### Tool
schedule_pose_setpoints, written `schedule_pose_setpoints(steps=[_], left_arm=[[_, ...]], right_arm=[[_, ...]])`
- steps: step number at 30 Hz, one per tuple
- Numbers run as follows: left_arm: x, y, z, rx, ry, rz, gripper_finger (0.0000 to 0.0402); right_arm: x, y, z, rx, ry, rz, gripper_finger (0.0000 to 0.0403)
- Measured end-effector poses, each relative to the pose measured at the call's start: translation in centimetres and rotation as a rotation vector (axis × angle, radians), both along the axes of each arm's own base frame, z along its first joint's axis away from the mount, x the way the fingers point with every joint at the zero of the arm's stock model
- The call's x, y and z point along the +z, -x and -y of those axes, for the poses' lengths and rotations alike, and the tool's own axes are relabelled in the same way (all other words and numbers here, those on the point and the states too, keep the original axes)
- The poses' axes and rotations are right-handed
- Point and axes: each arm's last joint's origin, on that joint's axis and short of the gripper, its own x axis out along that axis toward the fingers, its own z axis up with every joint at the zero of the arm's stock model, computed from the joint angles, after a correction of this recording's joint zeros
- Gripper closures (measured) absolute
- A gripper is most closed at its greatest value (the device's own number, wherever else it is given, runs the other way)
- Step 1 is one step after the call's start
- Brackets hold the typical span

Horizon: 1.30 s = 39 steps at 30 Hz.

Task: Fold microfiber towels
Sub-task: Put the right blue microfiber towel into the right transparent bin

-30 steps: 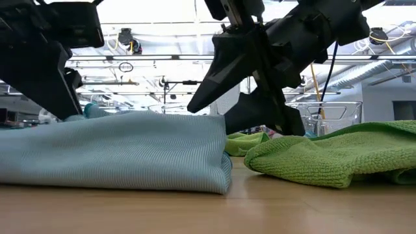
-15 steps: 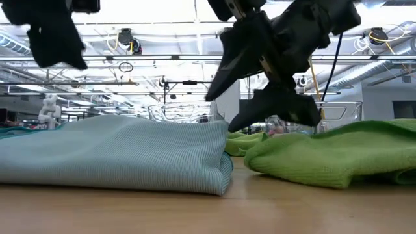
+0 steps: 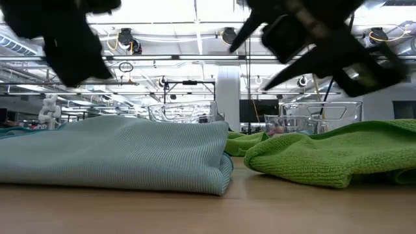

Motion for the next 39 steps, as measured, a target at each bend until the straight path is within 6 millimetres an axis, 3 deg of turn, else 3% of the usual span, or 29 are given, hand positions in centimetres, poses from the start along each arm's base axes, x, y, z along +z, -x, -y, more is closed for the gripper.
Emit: schedule_pose_setpoints(steps=[5,10,14,20,26,39], left_arm=[[-2.6,-0.8,-0.4,0.028,-0.059,-0.083,0.0238],[-3.7,-1.1,-1.0,0.03,-0.137,-0.122,0.0238],[-4.7,-1.2,-1.4,0.021,-0.204,-0.157,0.0238],[-6.5,-1.6,-1.4,0.018,-0.246,-0.199,0.0238],[-7.0,-1.7,-1.1,0.019,-0.267,-0.19,0.0238],[-7.1,-1.7,-1.1,0.018,-0.279,-0.177,0.0238]], right_arm=[[0.0,1.2,-2.1,-0.068,-0.043,0.002,0.02],[-0.2,1.3,-2.6,-0.133,-0.063,0.015,0.0148],[-1.6,0.2,-3.3,-0.145,-0.055,-0.017,0.0114],[-3.7,-2.2,-4.5,-0.162,-0.047,-0.047,0.0112],[-5.0,-2.6,-3.7,-0.201,-0.023,-0.107,0.0115],[-5.5,-4.3,-0.5,-0.16,-0.034,-0.165,0.0115]])
